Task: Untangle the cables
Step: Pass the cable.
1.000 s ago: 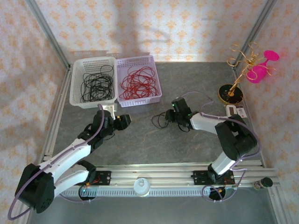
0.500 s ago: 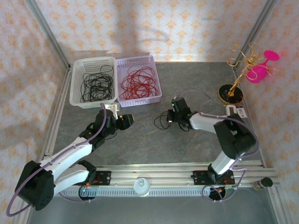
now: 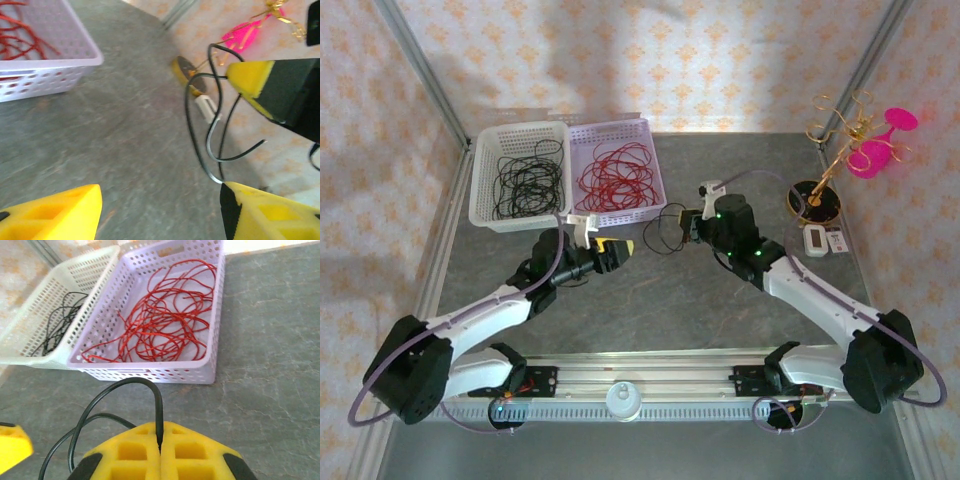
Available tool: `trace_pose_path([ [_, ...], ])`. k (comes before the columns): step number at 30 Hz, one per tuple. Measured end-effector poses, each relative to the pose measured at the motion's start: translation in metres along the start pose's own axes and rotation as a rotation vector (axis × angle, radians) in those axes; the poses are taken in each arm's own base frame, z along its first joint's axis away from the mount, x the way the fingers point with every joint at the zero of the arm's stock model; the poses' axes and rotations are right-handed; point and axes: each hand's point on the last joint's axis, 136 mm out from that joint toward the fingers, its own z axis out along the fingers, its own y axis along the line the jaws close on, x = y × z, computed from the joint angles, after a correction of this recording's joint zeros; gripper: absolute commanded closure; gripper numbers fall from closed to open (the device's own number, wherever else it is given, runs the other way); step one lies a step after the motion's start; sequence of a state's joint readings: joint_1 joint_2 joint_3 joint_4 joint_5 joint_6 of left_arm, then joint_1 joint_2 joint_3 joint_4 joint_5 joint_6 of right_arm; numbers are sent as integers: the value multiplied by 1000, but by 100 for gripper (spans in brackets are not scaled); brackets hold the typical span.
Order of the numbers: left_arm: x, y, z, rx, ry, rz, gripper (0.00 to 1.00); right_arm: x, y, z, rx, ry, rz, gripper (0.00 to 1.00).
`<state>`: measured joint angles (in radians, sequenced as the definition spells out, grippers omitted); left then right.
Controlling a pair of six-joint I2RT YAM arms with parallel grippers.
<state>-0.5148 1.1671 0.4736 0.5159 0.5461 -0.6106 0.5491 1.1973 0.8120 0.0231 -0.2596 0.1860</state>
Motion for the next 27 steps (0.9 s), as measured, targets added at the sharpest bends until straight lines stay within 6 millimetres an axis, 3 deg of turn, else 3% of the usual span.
trace_pose_path([
  [4, 3, -26, 9, 118, 7, 10, 33, 1, 6, 0, -32, 9, 0, 100],
  [9, 9, -35, 18, 179, 27, 5, 45, -7, 18, -9, -88, -13, 6, 100],
  [10, 11, -34, 20, 182, 31, 2, 53, -11, 22, -12, -105, -24, 6, 100],
  [13, 13, -30, 27, 184, 35, -27, 92, -19, 31, -21, -146, -54, 8, 99],
  [14, 13, -29, 28, 185, 32, -38, 100, -22, 33, -23, -157, -61, 7, 98],
  [22, -24, -33, 14, 154, -154, -41, 100, -20, 29, -32, -145, -86, -10, 92],
  [27, -43, -26, -4, 33, -228, -9, 100, -27, 9, -51, -37, -181, -26, 82],
])
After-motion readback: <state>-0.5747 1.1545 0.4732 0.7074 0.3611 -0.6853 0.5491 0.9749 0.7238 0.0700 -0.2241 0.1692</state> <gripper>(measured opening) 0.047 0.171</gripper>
